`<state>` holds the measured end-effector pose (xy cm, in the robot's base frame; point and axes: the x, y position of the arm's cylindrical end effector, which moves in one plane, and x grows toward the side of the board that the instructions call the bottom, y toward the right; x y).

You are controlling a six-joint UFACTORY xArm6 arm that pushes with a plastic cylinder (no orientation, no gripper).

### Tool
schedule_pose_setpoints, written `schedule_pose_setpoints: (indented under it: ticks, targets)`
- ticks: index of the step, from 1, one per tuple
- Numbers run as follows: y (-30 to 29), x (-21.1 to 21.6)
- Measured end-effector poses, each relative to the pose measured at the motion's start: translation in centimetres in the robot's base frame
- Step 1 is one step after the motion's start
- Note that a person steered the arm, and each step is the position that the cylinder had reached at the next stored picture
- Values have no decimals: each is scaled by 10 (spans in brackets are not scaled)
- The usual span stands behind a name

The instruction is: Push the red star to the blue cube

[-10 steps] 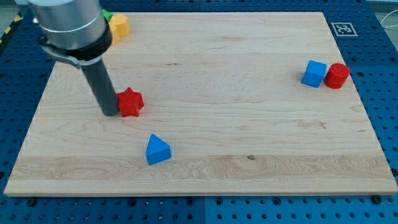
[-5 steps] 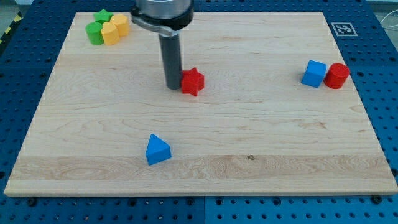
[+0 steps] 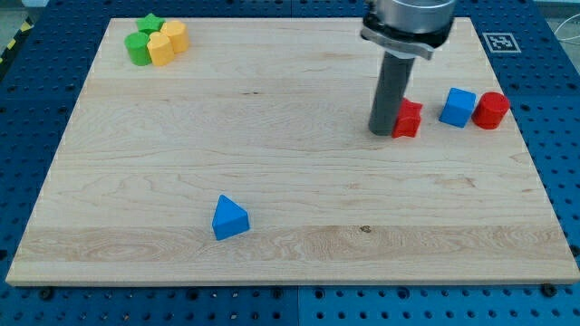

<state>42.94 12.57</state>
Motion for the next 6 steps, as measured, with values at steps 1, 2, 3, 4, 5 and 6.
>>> schedule_pose_setpoints:
  ticks: [1,2,3,4,5,6]
  targets:
    - [28,5]
    - [58,9]
    - [83,10]
    - [86,9]
    - [62,16]
    - [-15,45]
